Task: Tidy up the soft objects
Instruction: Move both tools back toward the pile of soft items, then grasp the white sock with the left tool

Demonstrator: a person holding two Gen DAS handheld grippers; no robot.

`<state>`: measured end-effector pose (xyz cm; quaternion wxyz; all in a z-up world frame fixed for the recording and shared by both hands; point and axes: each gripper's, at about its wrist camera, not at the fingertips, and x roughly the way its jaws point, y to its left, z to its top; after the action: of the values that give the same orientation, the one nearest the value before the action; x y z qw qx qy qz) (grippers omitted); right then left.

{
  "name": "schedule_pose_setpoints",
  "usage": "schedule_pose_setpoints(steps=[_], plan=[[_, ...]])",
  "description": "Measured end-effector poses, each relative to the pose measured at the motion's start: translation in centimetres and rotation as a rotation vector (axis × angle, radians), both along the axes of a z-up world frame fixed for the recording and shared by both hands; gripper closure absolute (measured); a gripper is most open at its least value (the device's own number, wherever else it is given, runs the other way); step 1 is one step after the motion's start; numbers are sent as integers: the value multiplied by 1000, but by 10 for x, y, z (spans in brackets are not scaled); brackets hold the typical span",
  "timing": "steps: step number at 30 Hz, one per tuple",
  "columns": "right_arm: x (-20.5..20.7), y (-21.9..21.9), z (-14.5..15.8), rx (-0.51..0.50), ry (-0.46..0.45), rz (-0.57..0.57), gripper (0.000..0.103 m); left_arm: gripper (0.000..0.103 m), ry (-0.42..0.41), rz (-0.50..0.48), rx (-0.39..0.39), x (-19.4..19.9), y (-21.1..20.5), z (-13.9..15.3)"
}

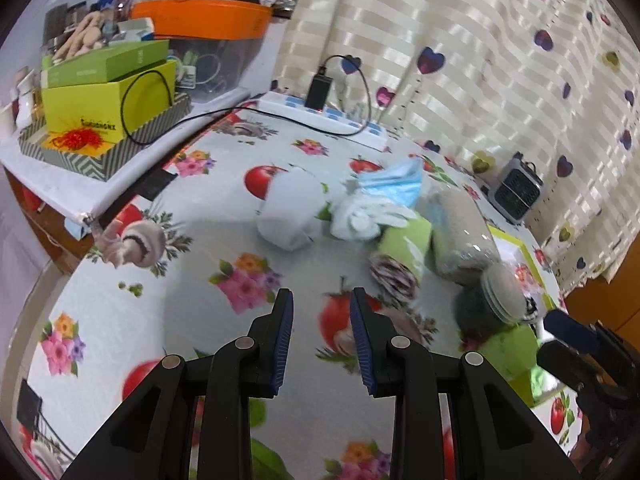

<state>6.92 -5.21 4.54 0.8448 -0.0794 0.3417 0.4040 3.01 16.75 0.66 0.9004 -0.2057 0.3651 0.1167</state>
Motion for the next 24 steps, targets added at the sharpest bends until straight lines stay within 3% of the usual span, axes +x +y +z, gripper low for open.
schedule_pose_setpoints(steps=[6,17,24], plan=[[4,14,-1,-4,-1,29,60,64,1,0,-3,26,22,-5],[18,23,-4,-20,6,29,60,61,59,-8,7,93,52,-31],[29,28,-7,-36,14,20,60,60,74,-51,3,109,51,-46]])
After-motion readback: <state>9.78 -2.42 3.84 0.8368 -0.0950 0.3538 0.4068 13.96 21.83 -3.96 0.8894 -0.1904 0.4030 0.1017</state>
